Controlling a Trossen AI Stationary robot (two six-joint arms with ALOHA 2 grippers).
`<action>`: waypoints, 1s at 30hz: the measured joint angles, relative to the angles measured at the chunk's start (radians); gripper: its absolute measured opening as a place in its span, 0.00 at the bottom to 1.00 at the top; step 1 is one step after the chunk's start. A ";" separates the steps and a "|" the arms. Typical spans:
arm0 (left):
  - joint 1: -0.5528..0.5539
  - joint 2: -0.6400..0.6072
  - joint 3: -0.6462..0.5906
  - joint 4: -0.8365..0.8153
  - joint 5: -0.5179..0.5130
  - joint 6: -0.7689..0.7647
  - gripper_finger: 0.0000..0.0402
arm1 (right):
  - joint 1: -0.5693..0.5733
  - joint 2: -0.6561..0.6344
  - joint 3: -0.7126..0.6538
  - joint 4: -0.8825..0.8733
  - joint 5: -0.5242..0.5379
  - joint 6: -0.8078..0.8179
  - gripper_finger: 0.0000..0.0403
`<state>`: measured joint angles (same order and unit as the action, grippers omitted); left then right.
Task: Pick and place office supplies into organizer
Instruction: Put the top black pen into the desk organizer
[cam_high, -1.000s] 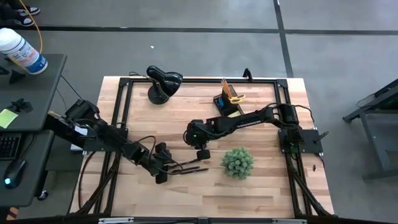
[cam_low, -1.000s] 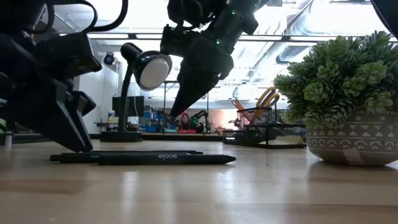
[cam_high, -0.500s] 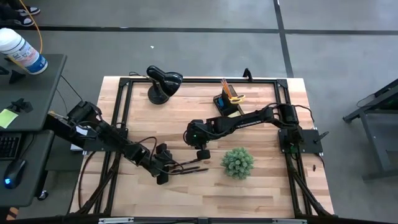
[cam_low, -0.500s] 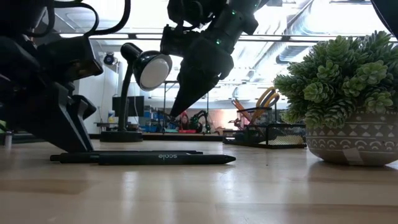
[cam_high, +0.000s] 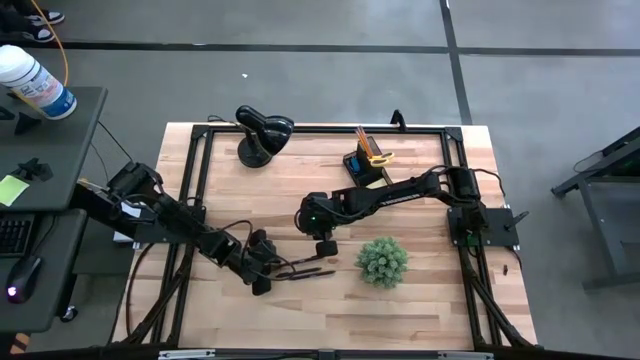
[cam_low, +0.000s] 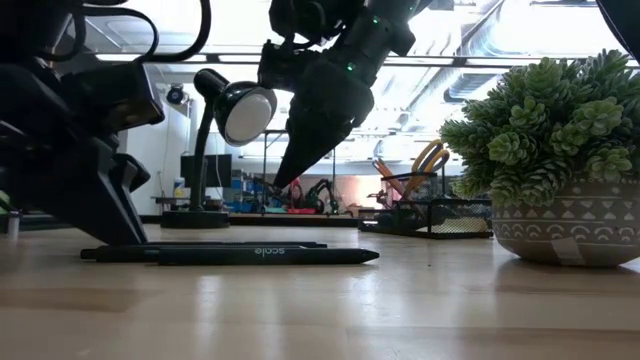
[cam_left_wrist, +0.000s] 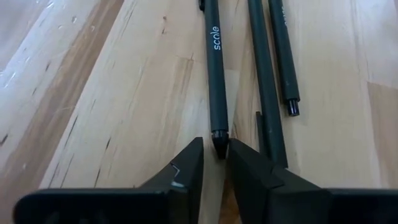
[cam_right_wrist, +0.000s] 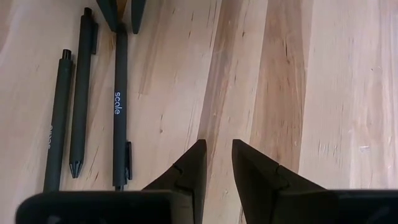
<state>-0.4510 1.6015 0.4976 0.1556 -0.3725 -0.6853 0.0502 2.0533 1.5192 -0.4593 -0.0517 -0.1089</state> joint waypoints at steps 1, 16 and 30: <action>0.000 0.000 -0.001 0.006 -0.003 0.000 0.14 | 0.000 0.000 0.000 0.000 0.000 0.000 0.18; 0.000 0.002 0.007 0.001 -0.012 0.005 0.01 | 0.000 0.000 0.000 0.001 0.000 0.000 0.18; -0.001 0.004 0.006 0.015 -0.029 0.005 0.00 | 0.000 0.000 0.000 -0.036 0.073 0.023 0.18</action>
<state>-0.4519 1.6054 0.5037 0.1705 -0.4011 -0.6800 0.0502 2.0529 1.5189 -0.4952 0.0215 -0.0864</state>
